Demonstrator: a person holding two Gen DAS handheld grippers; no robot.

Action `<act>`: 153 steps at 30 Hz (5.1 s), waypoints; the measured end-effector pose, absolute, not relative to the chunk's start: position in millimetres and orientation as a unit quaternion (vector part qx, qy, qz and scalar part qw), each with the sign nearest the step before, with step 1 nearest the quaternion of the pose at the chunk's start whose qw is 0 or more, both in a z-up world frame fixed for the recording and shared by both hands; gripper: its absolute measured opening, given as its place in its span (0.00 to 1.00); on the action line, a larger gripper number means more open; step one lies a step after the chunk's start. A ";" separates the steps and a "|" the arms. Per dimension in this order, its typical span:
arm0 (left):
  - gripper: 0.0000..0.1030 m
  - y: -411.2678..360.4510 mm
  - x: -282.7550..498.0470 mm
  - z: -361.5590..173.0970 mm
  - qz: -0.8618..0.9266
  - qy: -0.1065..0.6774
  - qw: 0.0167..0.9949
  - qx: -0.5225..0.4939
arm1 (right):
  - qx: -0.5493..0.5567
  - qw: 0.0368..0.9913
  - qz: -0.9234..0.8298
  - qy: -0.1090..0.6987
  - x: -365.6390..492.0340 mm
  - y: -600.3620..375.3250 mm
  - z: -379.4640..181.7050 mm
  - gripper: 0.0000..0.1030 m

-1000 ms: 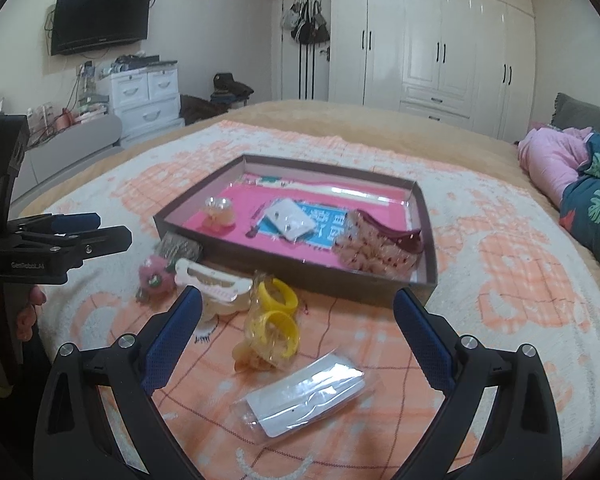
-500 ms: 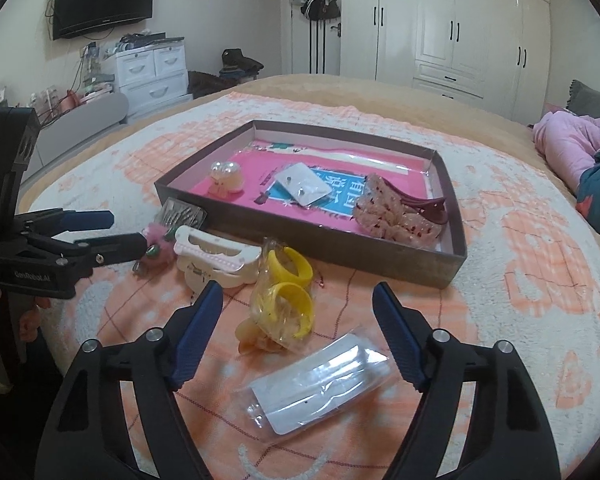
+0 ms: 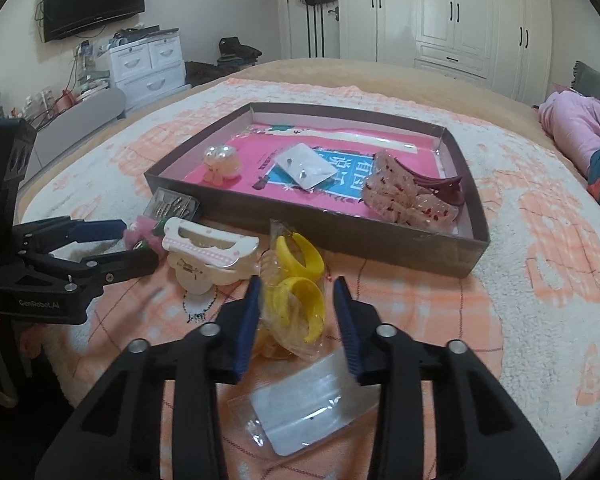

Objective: Organize jewelry
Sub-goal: 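Grasp the yellow hair ties with the right tool while the left tool grasps the pink fluffy hair tie, then carry the yellow hair ties and pink fluffy tie into the box and open both tools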

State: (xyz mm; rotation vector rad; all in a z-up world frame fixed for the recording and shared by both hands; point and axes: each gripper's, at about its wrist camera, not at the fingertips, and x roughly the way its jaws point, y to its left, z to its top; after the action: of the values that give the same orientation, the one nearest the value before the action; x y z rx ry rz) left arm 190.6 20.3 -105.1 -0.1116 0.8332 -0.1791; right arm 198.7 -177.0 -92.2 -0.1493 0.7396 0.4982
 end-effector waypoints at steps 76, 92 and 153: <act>0.26 -59.0 271.5 -47.1 -0.163 0.333 0.928 -0.042 | 0.031 0.944 0.152 0.293 248.6 -256.5 -38.5 0.16; 0.26 -48.5 299.8 -75.4 -0.146 0.372 0.915 -0.053 | 0.000 0.938 0.163 0.305 292.2 -236.1 -42.8 0.16; 0.50 -33.3 283.5 -73.7 -0.122 0.374 0.918 -0.052 | 0.015 0.929 0.188 0.318 305.2 -228.4 -49.6 0.61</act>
State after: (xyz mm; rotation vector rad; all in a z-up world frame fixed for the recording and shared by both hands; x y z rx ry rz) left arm 283.5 -33.3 -73.7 -0.1064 0.7697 -0.2506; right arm 305.2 -228.4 -49.6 0.0301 0.6519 0.3845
